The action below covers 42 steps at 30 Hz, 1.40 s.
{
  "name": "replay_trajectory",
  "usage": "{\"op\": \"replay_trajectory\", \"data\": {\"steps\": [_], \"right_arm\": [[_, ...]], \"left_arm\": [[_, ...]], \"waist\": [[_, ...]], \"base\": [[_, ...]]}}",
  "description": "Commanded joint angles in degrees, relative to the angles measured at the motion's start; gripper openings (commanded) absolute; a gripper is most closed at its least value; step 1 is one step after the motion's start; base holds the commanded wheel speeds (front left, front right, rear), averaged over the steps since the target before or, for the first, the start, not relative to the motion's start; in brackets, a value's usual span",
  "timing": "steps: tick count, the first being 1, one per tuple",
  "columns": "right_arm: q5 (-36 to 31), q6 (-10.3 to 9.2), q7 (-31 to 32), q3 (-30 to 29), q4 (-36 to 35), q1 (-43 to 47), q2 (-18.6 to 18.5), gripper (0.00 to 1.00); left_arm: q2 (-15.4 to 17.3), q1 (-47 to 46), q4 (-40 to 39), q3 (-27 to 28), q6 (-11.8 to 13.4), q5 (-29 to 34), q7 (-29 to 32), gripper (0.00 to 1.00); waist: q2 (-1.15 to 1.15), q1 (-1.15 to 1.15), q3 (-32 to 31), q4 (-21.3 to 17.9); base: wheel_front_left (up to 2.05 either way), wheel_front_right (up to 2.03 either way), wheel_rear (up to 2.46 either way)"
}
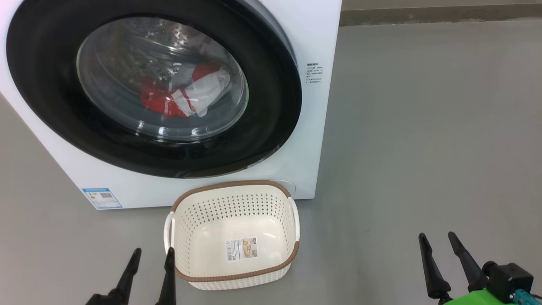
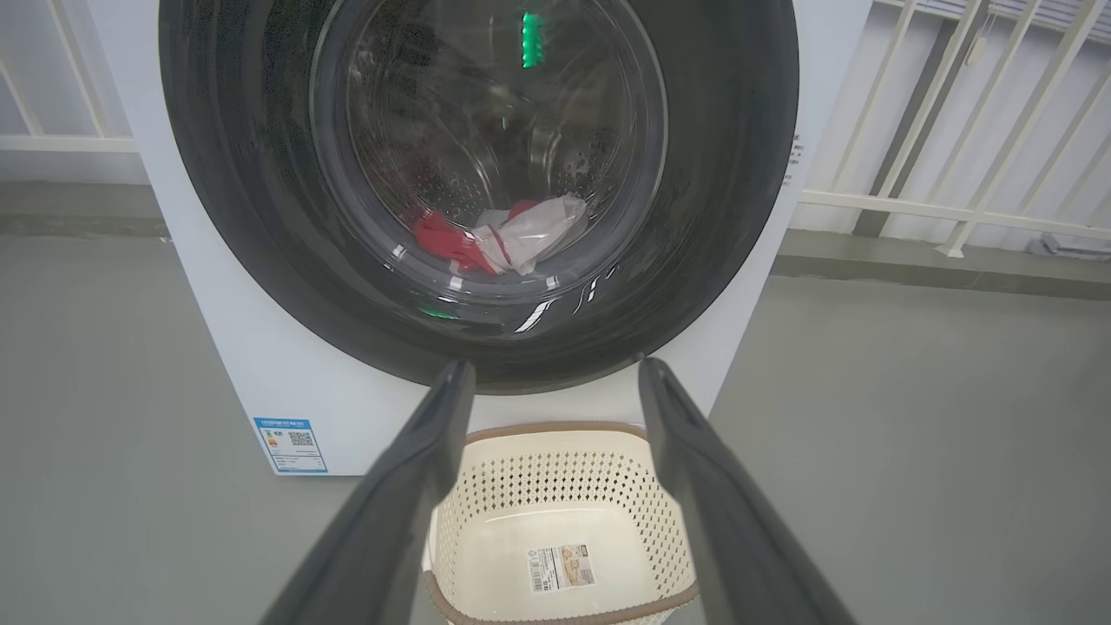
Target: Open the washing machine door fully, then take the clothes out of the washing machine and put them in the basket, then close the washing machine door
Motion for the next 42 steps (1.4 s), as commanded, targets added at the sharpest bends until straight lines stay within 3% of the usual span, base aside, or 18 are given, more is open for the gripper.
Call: {"op": "replay_trajectory", "data": {"steps": [1,8,18,21,22,23,24,31,42], "right_arm": [[-1.78,-0.04,-0.89,1.1,-1.64,-0.08,-0.82,1.0],[-5.94,-0.04,-2.02,1.01,-2.21,0.47,-0.71,1.0],[-5.45,-0.04,-2.02,0.78,-2.82,0.48,-0.56,1.0],[-2.69,-0.04,-2.02,0.31,-4.22,0.05,-0.49,1.0],[-1.23,-0.04,-2.02,0.39,-4.23,-0.06,-0.47,0.45],[-0.34,-0.04,-2.02,0.75,-4.22,-0.36,-0.46,0.05],[0.4,-0.04,-2.02,1.31,-4.16,-0.82,-0.45,0.0],[8.32,-0.04,-2.02,3.82,-4.38,-7.39,-0.44,0.0],[17.32,-0.04,-2.02,7.52,-4.03,-27.73,-1.51,0.0]], "left_arm": [[0.67,-0.12,-1.69,1.76,0.43,1.93,-1.06,1.0],[0.72,0.26,-1.94,2.05,0.49,6.21,-2.2,1.0],[0.72,0.2,-1.96,2.25,0.14,5.91,-2.2,1.0],[0.72,-0.05,-2.02,2.31,0.09,5.78,-2.2,1.0],[0.72,-0.18,-2.05,2.29,0.05,5.71,-2.2,1.0],[0.72,-0.32,-2.08,2.23,0.0,5.63,-2.2,1.0],[0.72,-0.45,-2.1,2.15,-0.06,5.57,-2.2,1.0],[0.72,-1.49,-2.31,1.08,-0.11,5.04,-2.21,1.0],[0.72,-5.4,-2.69,-2.31,-0.5,3.95,-2.21,1.0]], "waist": [[0.0,0.0,0.02,0.02],[0.0,0.0,-0.04,-0.14],[0.0,0.0,0.11,-0.29],[0.0,0.0,0.37,-0.23],[0.0,0.0,0.5,-0.2],[0.0,0.0,0.61,-0.14],[0.0,0.0,0.72,-0.07],[0.0,0.0,2.06,0.44],[0.0,0.0,8.34,3.84]], "base": [[0.0,0.0,0.0],[0.0,0.0,0.0],[0.0,0.0,0.0],[0.0,0.0,0.0],[0.0,0.0,0.0],[0.0,0.0,0.0],[0.0,0.0,0.0],[0.0,0.0,0.0],[0.0,0.0,0.0]]}}
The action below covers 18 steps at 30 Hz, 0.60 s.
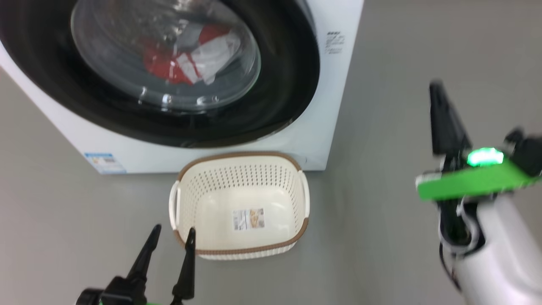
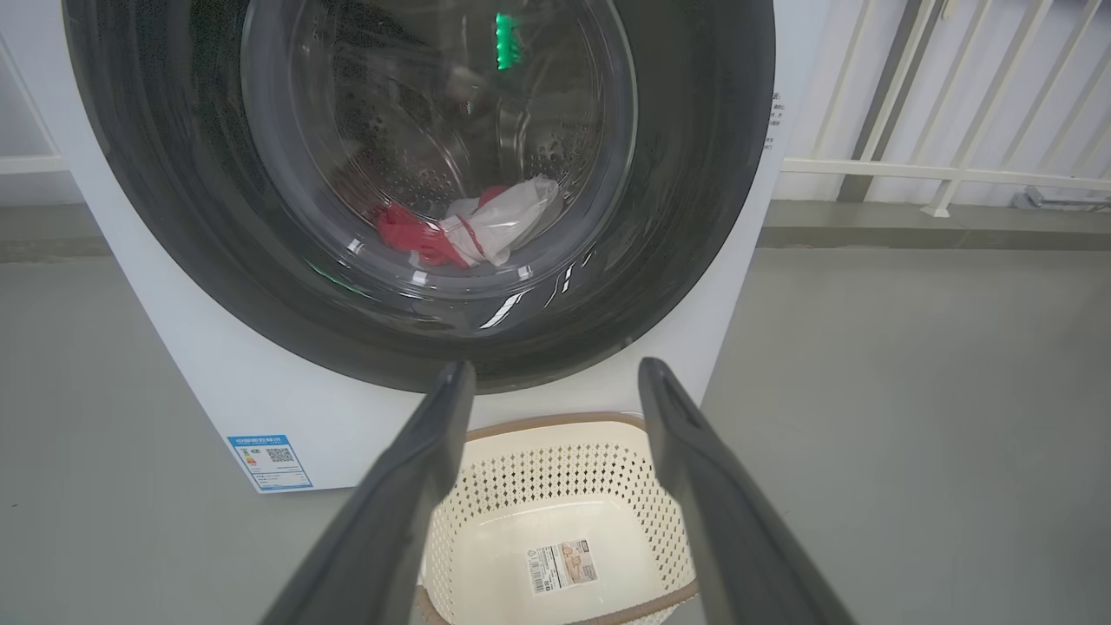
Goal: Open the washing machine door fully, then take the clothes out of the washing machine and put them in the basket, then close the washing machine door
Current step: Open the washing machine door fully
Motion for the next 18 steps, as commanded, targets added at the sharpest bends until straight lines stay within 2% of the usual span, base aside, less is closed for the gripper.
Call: {"op": "replay_trajectory", "data": {"steps": [1,9,18], "right_arm": [[1.89,-0.03,-0.37,2.06,-1.1,-4.4,-0.95,0.0],[10.39,-0.03,-0.37,8.76,2.84,-16.63,-8.24,0.0],[26.06,-0.03,3.95,16.65,5.75,-28.75,-14.86,0.0]], "left_arm": [[0.51,-2.71,-1.63,1.19,-0.45,-0.37,-0.7,1.0],[0.51,-6.56,-1.46,-0.95,-0.69,-1.61,-0.7,1.0],[0.51,-11.36,-1.06,-2.52,-0.99,-2.74,-0.7,1.0]], "waist": [[0.0,0.0,3.17,2.05],[0.0,0.0,9.63,4.77],[0.0,0.0,16.31,6.53]], "base": [[0.0,0.0,0.0],[0.0,0.0,0.0],[0.0,0.0,0.0]]}}
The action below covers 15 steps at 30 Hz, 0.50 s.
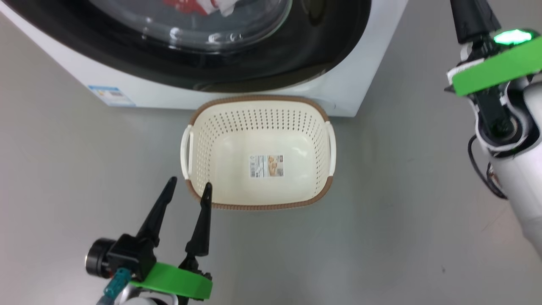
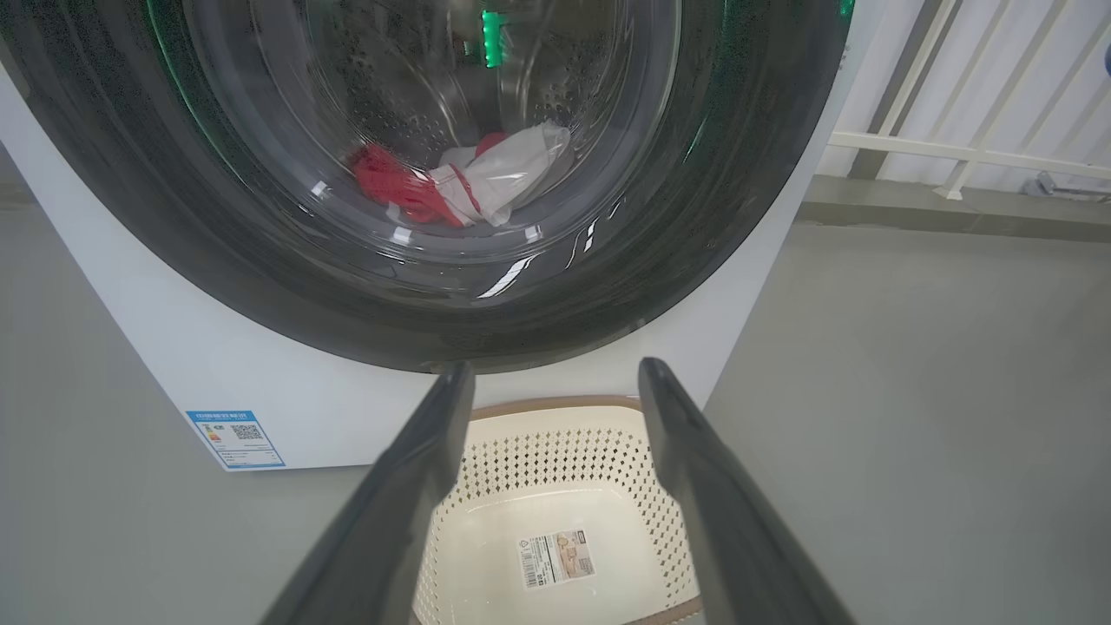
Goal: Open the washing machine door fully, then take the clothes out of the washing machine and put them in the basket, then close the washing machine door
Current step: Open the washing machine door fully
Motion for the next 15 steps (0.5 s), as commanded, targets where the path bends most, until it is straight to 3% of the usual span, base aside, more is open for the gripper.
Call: {"op": "replay_trajectory", "data": {"steps": [1,15], "right_arm": [[3.53,-0.03,1.91,1.88,-0.96,-2.6,-0.88,0.0],[21.64,-0.03,15.71,8.64,0.54,-14.25,-6.26,0.0]], "left_arm": [[0.6,-2.1,-1.1,1.28,-0.48,-0.28,-0.69,1.0],[0.6,-6.9,-0.43,-1.43,-1.07,-2.19,-0.69,1.0]], "waist": [[0.0,0.0,4.03,1.95],[0.0,0.0,10.01,4.56]], "base": [[0.0,0.0,0.0],[0.0,0.0,0.0]]}}
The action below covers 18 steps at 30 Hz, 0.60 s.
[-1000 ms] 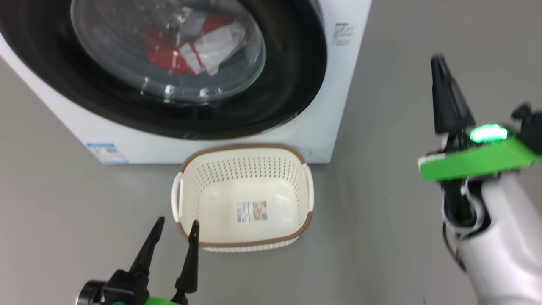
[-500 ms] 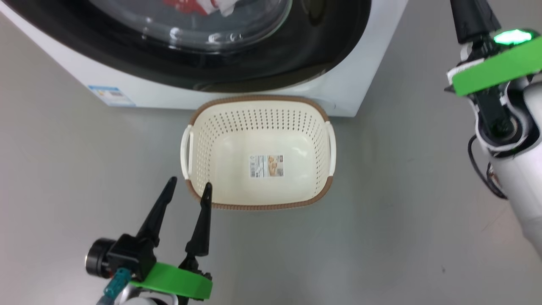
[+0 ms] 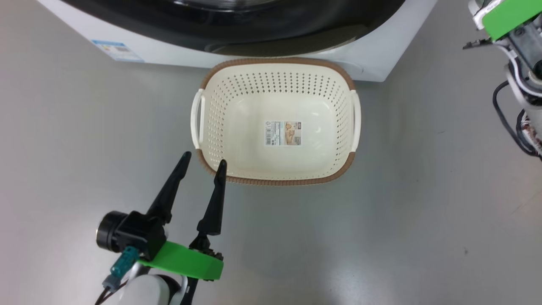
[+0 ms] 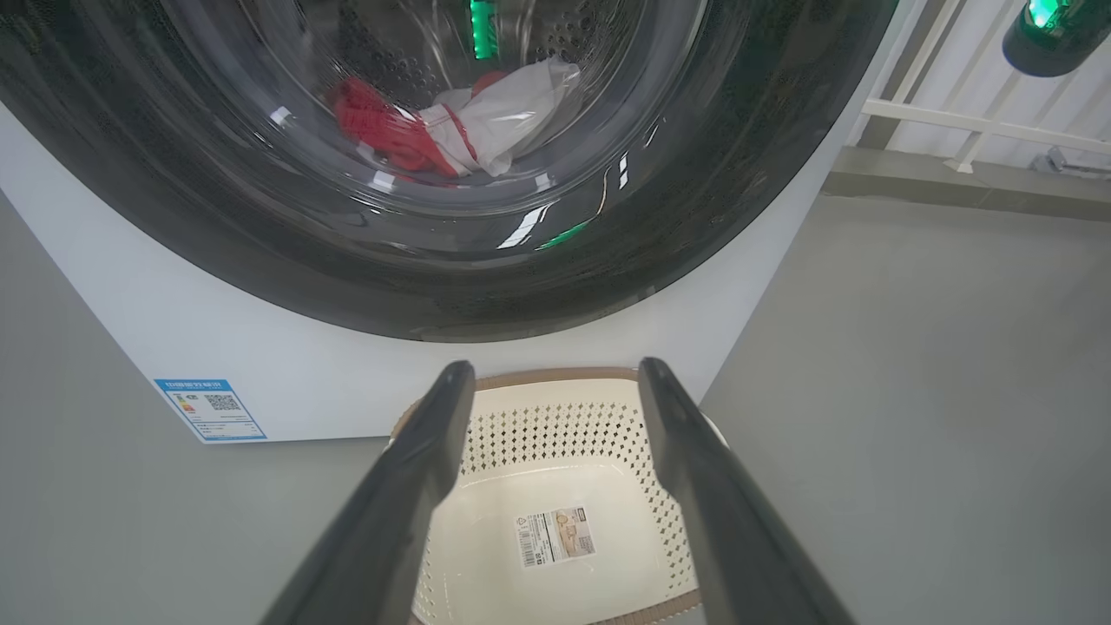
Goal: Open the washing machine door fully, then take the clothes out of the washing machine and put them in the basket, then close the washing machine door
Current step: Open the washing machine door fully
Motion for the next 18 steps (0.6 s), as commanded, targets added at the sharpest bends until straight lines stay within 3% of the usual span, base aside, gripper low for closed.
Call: {"op": "replay_trajectory", "data": {"steps": [1,7,18], "right_arm": [[1.22,-0.03,1.14,0.4,-0.92,-0.68,-0.09,0.0],[6.91,-0.03,6.88,0.23,0.39,-3.19,-0.19,0.0],[11.57,-0.03,15.1,0.44,1.7,-3.46,0.77,0.0]], "left_arm": [[0.7,-0.63,-1.03,1.53,-0.4,-0.71,-0.69,1.0],[0.7,-1.46,-0.94,0.9,-0.33,-1.46,-0.69,1.0],[0.7,-1.76,-0.72,0.46,-0.03,-2.28,-0.69,1.0]], "waist": [[0.0,0.0,1.24,1.07],[0.0,0.0,2.41,1.78],[0.0,0.0,1.89,2.06]], "base": [[0.0,0.0,0.0],[0.0,0.0,0.0],[0.0,0.0,0.0]]}}
